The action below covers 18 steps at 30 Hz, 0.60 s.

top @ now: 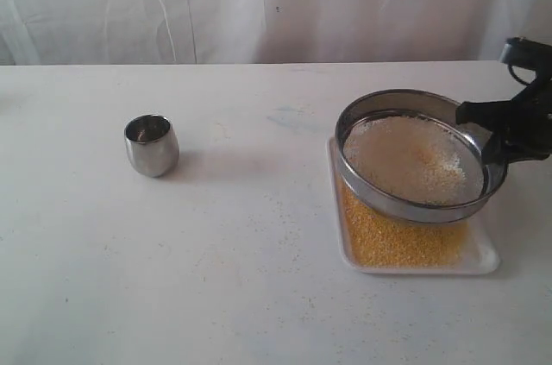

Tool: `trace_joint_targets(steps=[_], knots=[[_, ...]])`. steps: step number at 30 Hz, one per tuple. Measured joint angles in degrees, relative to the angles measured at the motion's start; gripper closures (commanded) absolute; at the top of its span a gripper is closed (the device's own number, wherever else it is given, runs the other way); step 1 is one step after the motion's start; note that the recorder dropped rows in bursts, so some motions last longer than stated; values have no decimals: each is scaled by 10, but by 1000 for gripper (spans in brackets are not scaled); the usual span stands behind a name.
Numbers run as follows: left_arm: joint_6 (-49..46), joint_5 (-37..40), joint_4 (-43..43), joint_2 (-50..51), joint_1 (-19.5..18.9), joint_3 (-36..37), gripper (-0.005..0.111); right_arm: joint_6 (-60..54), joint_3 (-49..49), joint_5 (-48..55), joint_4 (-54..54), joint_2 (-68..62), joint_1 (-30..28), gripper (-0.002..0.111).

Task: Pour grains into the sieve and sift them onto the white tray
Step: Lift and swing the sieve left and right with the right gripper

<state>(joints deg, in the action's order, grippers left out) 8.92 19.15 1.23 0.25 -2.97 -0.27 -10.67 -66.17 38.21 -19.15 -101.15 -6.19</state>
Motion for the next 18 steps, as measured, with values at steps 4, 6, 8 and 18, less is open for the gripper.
trace_joint_targets(steps=[4,6,8,18], knots=[[0,0,0,0,0,0,107,8,-35,-36,0,-29,-1,108],[0,0,0,0,0,0,107,15,-59,-7,-2,-43,-2,108],[0,0,0,0,0,0,107,13,-66,43,-4,-48,-5,108],[0,0,0,0,0,0,107,7,-117,69,-2,-73,-2,108]])
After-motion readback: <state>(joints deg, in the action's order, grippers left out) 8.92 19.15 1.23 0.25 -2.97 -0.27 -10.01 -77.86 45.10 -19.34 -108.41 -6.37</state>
